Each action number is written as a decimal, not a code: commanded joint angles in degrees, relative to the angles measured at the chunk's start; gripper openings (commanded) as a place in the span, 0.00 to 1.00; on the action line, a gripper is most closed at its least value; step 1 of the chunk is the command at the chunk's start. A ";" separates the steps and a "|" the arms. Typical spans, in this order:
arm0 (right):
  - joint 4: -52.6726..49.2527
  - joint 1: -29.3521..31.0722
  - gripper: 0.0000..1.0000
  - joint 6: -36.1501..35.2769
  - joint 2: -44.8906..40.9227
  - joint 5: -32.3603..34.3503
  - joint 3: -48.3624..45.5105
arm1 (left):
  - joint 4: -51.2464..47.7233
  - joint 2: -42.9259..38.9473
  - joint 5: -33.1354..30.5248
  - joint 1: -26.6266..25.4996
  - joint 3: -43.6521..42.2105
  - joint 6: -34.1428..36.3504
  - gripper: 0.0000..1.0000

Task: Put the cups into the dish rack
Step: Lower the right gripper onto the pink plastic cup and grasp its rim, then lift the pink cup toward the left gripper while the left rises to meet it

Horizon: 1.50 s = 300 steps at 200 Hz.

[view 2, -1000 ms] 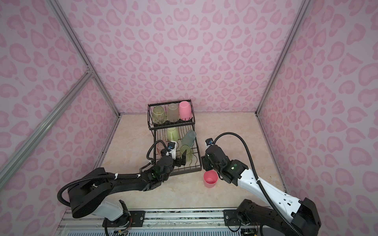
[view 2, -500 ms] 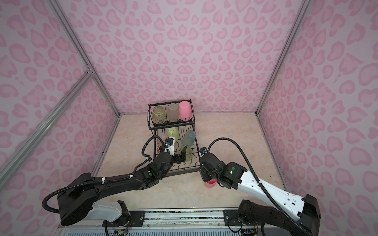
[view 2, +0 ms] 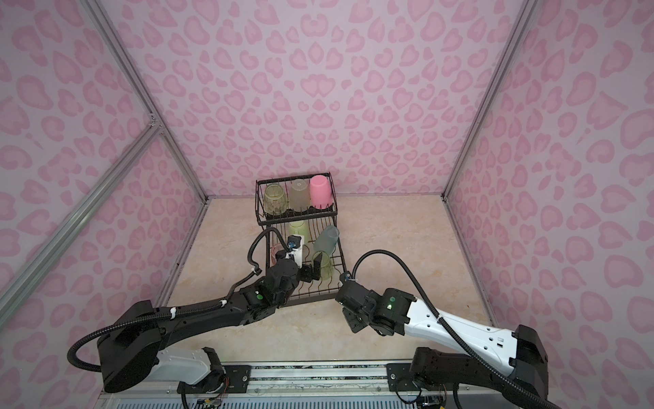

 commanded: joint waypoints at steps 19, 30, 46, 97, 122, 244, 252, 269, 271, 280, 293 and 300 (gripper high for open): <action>1.70 -0.04 0.40 0.35 3.70 -0.04 -1.06 | -1.91 -2.17 0.17 0.08 1.06 0.09 0.98; 1.31 -0.11 0.38 0.93 4.97 0.63 -0.95 | -2.86 -2.53 0.32 0.08 1.33 -0.09 0.98; 0.48 -0.38 0.32 0.47 6.87 0.34 -0.30 | -4.07 -2.96 0.39 0.08 1.87 -0.37 0.98; 0.66 -0.74 0.06 0.23 8.29 0.38 -0.38 | -7.25 -3.83 0.86 0.08 3.31 -1.59 0.98; 0.56 -1.16 0.00 0.28 6.79 1.06 -0.25 | -8.85 -4.56 1.51 0.08 3.67 -2.80 0.98; 5.25 -4.79 0.00 -5.42 -6.25 0.67 3.43 | -26.32 -7.72 3.93 2.92 10.06 -10.29 0.97; 6.23 -5.31 0.00 -6.35 -6.91 -0.11 4.22 | -27.29 -8.23 4.83 3.30 10.36 -11.17 0.97; 7.58 -6.66 0.00 -7.76 -7.45 -1.32 6.54 | -29.09 -9.82 6.31 3.92 11.13 -12.34 0.97; 7.69 -6.75 0.00 -7.97 -7.49 -1.41 6.87 | -29.35 -9.93 6.50 4.05 11.27 -12.47 0.97; 8.19 -7.13 0.00 -8.72 -7.32 -1.46 8.08 | -30.81 -10.66 7.31 4.42 12.10 -12.90 0.97; 8.58 -7.27 0.00 -9.99 -7.04 -1.81 9.93 | -33.22 -11.72 8.54 4.82 13.64 -13.81 0.97; 8.76 -7.25 0.00 -10.34 -6.91 -1.84 10.80 | -34.47 -12.33 9.38 5.04 14.39 -14.25 0.97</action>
